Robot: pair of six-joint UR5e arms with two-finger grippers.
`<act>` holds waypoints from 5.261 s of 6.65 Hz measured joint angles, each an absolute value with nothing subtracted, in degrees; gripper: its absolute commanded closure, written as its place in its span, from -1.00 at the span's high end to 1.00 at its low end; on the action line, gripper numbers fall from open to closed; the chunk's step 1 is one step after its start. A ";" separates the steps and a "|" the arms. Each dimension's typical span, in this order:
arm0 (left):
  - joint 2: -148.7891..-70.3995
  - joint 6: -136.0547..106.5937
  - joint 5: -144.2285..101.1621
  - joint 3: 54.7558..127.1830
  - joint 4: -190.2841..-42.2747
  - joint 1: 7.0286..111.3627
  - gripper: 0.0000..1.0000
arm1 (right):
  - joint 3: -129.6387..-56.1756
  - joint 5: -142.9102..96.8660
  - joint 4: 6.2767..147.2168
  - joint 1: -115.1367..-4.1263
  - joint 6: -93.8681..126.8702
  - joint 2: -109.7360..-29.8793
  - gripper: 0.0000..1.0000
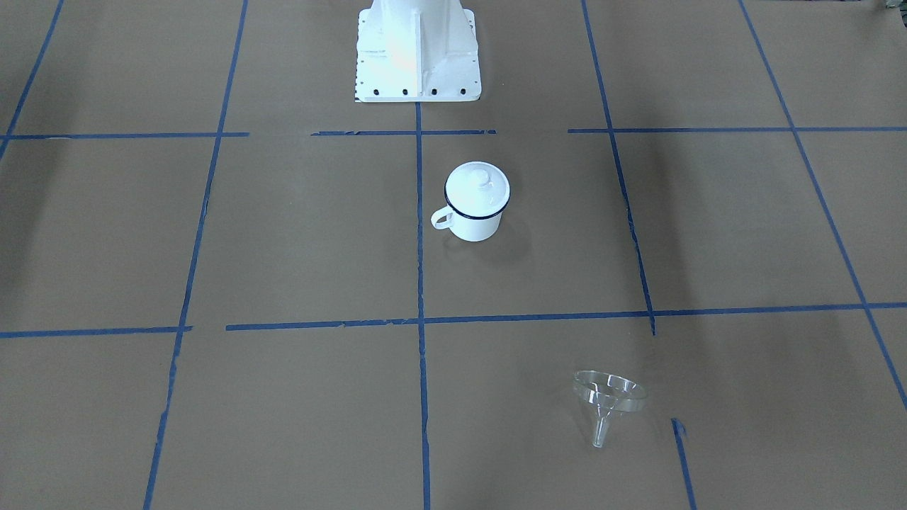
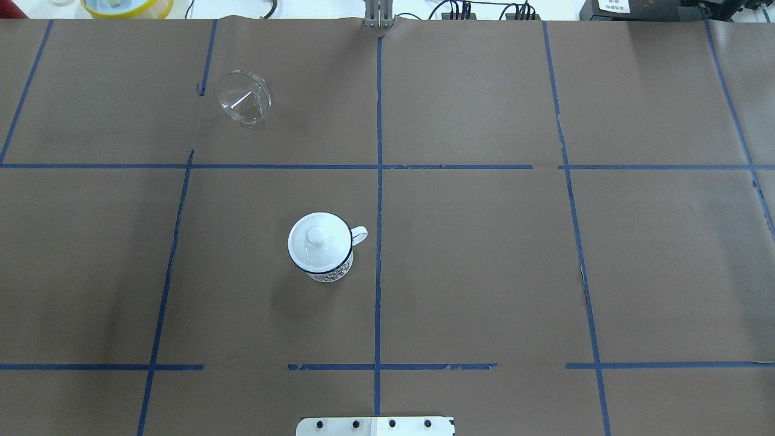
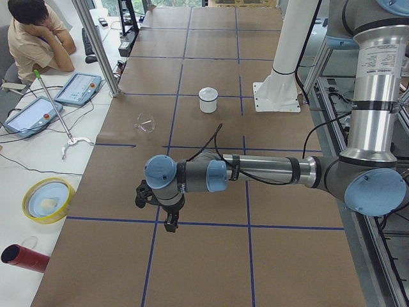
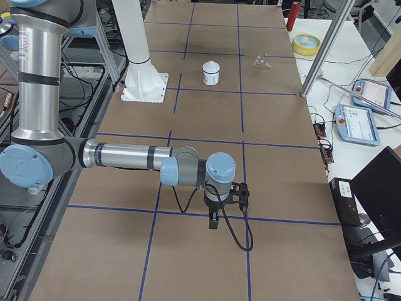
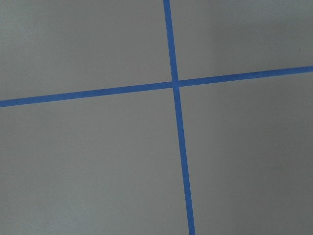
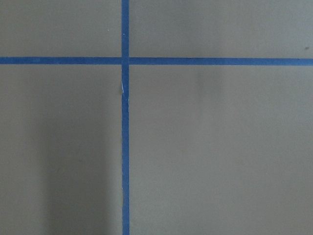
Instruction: Place funnel on cup
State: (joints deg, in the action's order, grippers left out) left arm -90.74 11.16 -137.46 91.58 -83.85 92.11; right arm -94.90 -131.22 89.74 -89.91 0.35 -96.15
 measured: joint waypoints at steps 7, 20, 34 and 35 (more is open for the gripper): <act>-93.90 10.04 -137.18 99.45 -84.11 91.77 1.00 | -94.92 -131.22 89.74 -89.91 0.35 -96.15 1.00; -127.79 -74.61 -117.72 110.26 -84.69 44.71 1.00 | -94.92 -131.22 89.73 -89.91 0.35 -96.14 1.00; -129.91 -80.04 -110.81 102.97 -82.28 31.50 1.00 | -94.92 -131.22 89.74 -89.91 0.35 -96.15 1.00; -129.83 -80.06 -110.77 102.97 -82.27 31.47 0.99 | -94.92 -131.22 89.74 -89.91 0.35 -96.15 1.00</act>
